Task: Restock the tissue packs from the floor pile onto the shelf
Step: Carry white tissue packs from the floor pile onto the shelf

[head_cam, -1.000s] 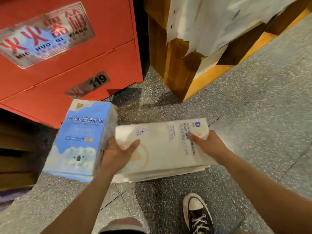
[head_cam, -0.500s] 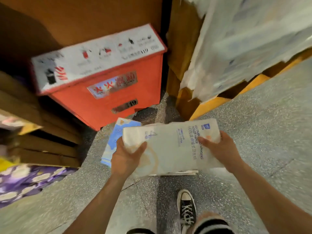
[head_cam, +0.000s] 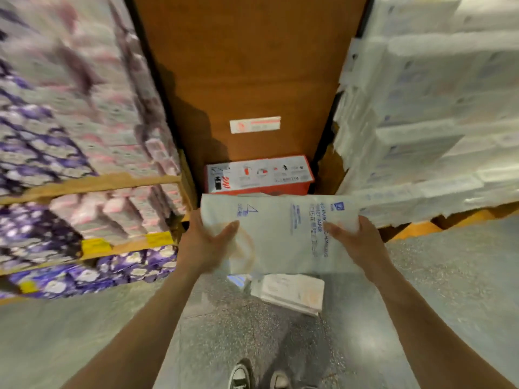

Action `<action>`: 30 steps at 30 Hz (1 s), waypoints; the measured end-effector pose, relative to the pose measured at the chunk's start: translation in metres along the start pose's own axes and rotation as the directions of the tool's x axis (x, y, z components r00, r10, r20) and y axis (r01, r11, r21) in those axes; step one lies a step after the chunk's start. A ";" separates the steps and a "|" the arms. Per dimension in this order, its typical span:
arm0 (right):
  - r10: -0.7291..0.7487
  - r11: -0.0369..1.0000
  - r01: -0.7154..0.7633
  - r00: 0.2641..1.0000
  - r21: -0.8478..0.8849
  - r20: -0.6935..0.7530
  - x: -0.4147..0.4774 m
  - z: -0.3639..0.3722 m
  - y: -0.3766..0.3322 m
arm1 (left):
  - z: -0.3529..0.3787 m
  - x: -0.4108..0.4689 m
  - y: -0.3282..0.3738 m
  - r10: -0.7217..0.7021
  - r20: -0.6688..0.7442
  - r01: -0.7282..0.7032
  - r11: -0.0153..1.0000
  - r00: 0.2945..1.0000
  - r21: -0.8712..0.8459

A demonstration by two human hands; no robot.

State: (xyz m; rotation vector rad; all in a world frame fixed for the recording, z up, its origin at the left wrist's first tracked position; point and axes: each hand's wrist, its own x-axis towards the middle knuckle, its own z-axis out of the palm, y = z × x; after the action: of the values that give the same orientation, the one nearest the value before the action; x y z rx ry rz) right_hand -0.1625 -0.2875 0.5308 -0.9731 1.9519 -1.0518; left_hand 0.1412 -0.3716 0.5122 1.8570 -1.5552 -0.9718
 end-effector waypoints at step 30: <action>-0.473 0.754 0.533 0.038 0.383 0.880 -0.640 0.449 -0.190 | -0.447 -0.678 -0.346 -0.570 -0.822 0.259 0.794 0.001 -0.550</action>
State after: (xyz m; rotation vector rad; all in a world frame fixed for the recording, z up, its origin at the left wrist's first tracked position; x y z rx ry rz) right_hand 0.5670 0.0286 0.6534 -1.8591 0.4977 -0.4057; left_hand 0.6503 0.3379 0.6443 2.0255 0.0369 0.1007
